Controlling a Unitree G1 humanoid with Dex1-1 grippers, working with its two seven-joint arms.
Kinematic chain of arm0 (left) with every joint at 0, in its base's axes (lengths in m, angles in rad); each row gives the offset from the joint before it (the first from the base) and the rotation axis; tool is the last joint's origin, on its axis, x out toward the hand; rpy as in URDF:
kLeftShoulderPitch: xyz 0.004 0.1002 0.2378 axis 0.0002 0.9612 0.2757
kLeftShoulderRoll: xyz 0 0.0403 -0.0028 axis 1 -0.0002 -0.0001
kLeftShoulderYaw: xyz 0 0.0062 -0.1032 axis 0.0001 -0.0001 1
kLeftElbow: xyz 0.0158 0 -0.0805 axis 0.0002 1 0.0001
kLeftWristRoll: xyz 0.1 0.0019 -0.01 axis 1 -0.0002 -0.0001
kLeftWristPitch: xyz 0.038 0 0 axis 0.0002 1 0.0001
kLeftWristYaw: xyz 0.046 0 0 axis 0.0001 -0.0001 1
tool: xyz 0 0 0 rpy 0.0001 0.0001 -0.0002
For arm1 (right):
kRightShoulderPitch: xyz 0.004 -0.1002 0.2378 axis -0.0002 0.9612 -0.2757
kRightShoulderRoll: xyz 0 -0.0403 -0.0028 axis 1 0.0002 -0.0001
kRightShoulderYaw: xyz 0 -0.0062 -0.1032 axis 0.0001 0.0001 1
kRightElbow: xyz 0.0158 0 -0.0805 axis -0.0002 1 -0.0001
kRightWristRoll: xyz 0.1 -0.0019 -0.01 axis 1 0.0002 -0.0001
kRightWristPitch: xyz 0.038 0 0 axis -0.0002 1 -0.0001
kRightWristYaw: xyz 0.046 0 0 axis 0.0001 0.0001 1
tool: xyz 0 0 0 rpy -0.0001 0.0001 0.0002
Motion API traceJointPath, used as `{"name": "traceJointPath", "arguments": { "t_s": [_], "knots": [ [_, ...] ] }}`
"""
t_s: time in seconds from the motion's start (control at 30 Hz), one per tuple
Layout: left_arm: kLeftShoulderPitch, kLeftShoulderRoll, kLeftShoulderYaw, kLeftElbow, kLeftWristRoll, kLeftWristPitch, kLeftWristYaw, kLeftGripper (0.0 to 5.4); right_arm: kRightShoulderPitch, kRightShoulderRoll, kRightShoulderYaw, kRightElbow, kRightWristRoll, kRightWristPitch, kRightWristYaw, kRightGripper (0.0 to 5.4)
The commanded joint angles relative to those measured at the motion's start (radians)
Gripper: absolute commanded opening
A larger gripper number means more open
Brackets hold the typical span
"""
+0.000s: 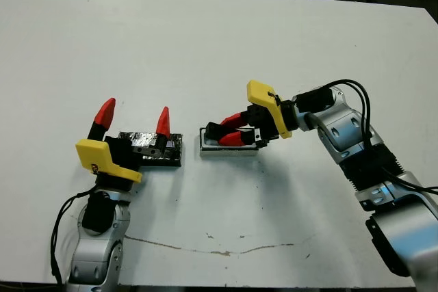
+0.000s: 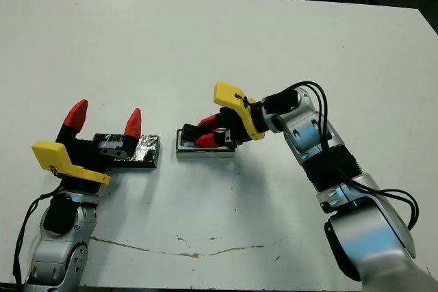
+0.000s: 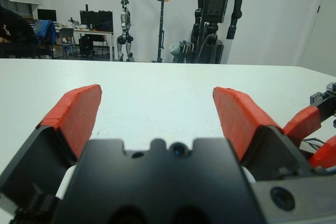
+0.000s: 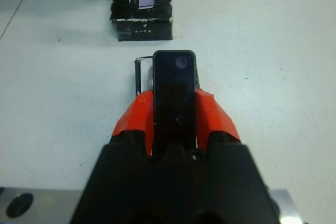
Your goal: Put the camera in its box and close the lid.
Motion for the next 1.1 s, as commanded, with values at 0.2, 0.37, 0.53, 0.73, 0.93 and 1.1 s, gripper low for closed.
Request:
{"name": "traceJointPath", "arguments": {
  "t_s": [0.2,0.37,0.53,0.73,0.93,1.1],
  "knots": [
    [0.013,-0.001,0.000,0.003,0.009,0.002,0.003,5.40,-0.028,-0.066,0.017,0.105,-0.067,-0.018,0.050,1.67],
    [0.013,0.001,-0.001,0.001,0.012,0.003,0.004,5.40,-0.034,-0.070,0.019,0.120,-0.074,-0.074,0.061,1.67],
    [0.013,-0.001,0.000,0.002,0.009,0.004,0.004,5.40,-0.050,-0.079,0.038,0.111,-0.099,-0.038,0.066,1.67],
    [0.011,-0.002,-0.001,0.000,0.007,0.008,0.004,5.40,-0.065,-0.082,0.035,0.101,-0.114,-0.068,0.079,2.56],
    [0.012,-0.001,-0.001,-0.002,0.004,0.008,0.002,5.40,-0.064,-0.084,0.003,0.086,-0.114,-0.099,0.067,3.48],
    [0.013,0.001,-0.002,-0.004,0.006,0.009,0.004,5.40,-0.057,-0.095,-0.030,0.037,-0.109,-0.089,0.061,4.24]
  ]
}}
